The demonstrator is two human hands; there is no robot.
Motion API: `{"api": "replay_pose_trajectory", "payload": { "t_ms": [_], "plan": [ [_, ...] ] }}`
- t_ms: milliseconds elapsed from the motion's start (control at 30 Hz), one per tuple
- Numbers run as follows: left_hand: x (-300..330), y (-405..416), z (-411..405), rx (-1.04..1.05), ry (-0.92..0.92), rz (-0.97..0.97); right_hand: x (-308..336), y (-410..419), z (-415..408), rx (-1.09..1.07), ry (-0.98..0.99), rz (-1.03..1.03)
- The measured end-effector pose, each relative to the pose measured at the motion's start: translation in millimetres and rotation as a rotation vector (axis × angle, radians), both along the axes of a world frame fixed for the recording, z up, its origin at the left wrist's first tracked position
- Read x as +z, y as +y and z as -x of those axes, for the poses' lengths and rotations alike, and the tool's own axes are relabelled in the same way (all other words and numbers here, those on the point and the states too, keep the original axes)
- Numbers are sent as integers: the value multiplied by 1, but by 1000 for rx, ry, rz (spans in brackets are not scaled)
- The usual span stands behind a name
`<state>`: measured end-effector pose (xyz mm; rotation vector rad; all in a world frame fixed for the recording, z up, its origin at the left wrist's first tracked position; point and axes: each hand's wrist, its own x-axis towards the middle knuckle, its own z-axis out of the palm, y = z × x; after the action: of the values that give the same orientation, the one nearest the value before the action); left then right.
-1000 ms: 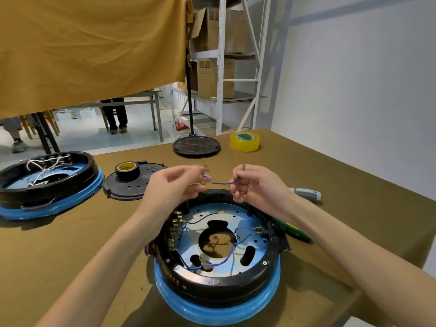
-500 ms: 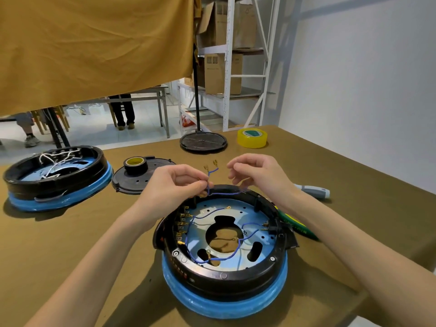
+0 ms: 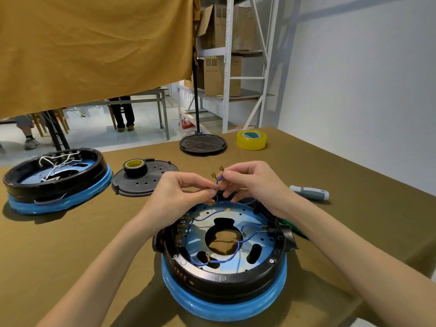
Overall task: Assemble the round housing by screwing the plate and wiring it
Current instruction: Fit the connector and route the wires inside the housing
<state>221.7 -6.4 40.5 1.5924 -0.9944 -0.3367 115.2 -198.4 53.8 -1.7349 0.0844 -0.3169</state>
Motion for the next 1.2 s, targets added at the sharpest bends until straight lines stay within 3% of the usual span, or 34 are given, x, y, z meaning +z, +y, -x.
{"api": "replay_pose_trajectory", "payload": {
  "t_ms": [267,333,433,533,633,700,833,933,1000,1100,1200],
  "plan": [
    [-8,-7,5,106,-143,-55,-12,-3,-5,-34,50,29],
    [-10,-8,6,169,-209,-29,-9,-15,-11,-123,18,2],
    [-16,-9,3,267,-343,-139,-7,-48,-30,-355,13,-106],
    [-23,-7,-3,224,-299,-257,-14,-75,-55,-511,59,-241],
    [-26,-6,-6,239,-292,-266,-31,-85,-79,-515,144,-211],
    [-28,-5,-7,253,-262,-232,-44,-85,-90,-469,217,-84],
    [-34,-6,-10,262,-241,-246,-56,-90,-92,-436,301,458],
    [-36,-7,-13,275,-209,-233,-56,-111,-80,-641,327,717],
    [-37,-8,-13,283,-203,-228,-56,-125,-70,-740,403,813],
    [-38,-9,-13,285,-195,-233,-58,-128,-65,-620,586,798],
    [-38,-9,-12,290,-187,-235,-62,-124,-70,-593,609,789]
  ]
}}
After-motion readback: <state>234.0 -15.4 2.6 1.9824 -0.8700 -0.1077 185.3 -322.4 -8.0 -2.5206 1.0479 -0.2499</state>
